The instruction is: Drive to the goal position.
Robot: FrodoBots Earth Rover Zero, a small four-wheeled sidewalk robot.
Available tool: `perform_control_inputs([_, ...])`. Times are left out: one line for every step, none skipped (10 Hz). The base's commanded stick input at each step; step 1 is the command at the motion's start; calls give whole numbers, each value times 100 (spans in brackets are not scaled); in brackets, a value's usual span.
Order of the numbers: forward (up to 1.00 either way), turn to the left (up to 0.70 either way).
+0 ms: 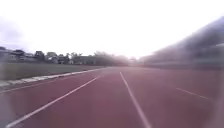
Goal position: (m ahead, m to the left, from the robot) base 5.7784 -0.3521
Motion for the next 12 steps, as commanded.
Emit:
perform_control_inputs([70, 0])
perform_control_inputs([70, 0])
perform_control_inputs([70, 0])
perform_control_inputs([70, 0])
perform_control_inputs([70, 0])
perform_control_inputs([70, 0])
perform_control_inputs([70, 0])
perform_control_inputs([70, 0])
perform_control_inputs([70, 0])
perform_control_inputs([70, -19])
perform_control_inputs([70, -32])
perform_control_inputs([70, -32])
